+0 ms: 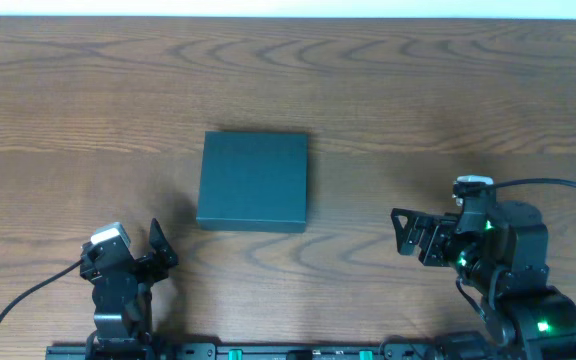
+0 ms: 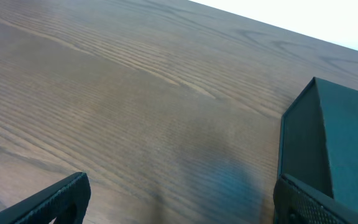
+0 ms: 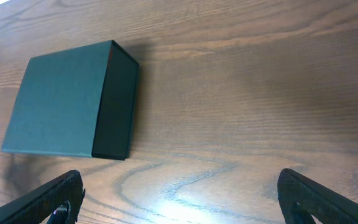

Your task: Pack container

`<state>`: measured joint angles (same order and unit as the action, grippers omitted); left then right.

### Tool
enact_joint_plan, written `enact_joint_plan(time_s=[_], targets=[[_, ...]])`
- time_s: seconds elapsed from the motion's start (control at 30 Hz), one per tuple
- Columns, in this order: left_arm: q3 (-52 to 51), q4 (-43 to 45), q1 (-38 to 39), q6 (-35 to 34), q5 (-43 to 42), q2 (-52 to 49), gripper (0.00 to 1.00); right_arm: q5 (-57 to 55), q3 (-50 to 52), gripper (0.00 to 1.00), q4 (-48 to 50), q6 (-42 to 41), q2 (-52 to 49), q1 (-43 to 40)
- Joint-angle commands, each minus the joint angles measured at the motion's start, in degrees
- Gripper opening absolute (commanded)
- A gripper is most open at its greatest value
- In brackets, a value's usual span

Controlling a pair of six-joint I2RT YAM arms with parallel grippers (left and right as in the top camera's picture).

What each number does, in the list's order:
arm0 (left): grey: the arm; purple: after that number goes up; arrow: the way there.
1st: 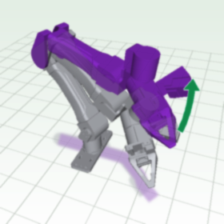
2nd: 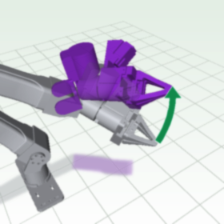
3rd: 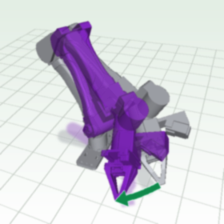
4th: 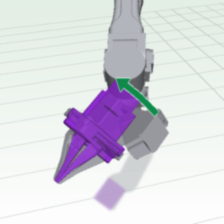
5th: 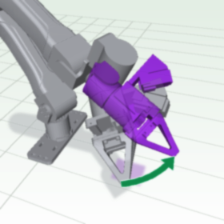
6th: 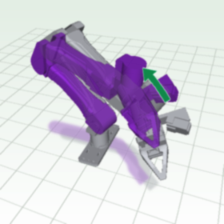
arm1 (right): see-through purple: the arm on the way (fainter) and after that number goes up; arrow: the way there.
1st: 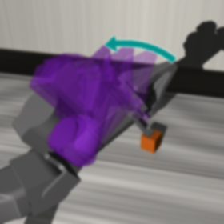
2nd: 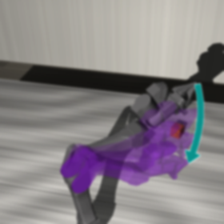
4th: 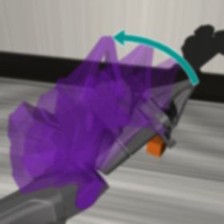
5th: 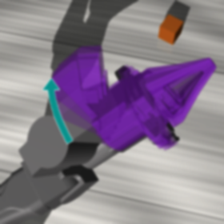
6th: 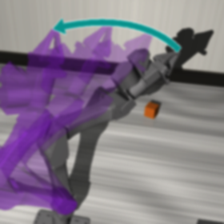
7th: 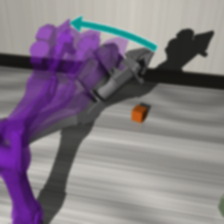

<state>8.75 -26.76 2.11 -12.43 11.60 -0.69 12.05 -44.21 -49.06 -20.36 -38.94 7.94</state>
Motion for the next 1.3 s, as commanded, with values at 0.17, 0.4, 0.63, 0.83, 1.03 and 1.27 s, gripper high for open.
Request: enact_joint_plan(time_s=[0.17, 0.4, 0.63, 0.83, 1.03, 1.27], targets=[[-1.2, 0.09, 0.33, -0.22, 0.98, 0.33, 0.95, -7.65, -0.33, 0.99, -0.61, 6.97, 3.45, 0.02], [-1.2, 0.09, 0.33, -0.22, 0.98, 0.33, 0.95, -9.07, 4.44, 0.99, 0.07, 23.76, 17.62, 0.96], [-1.2, 0.09, 0.33, -0.22, 0.98, 0.33, 0.95, -9.07, 13.38, 0.99, 4.42, 32.3, 29.03, 0.98], [-1.2, 0.09, 0.33, -0.22, 0.98, 0.33, 0.95, -8.94, 22.16, 0.99, 6.45, 32.2, 37.68, 0.98], [-1.2, 0.09, 0.33, -0.22, 0.98, 0.33, 0.95, -8.87, 26.34, 0.99, 6.69, 32.24, 38.64, 1.14], [-1.2, 0.09, 0.33, -0.22, 0.98, 0.33, 0.95, -8.61, 32.92, 0.99, 11.06, 28.0, 38.64, 1.14]])
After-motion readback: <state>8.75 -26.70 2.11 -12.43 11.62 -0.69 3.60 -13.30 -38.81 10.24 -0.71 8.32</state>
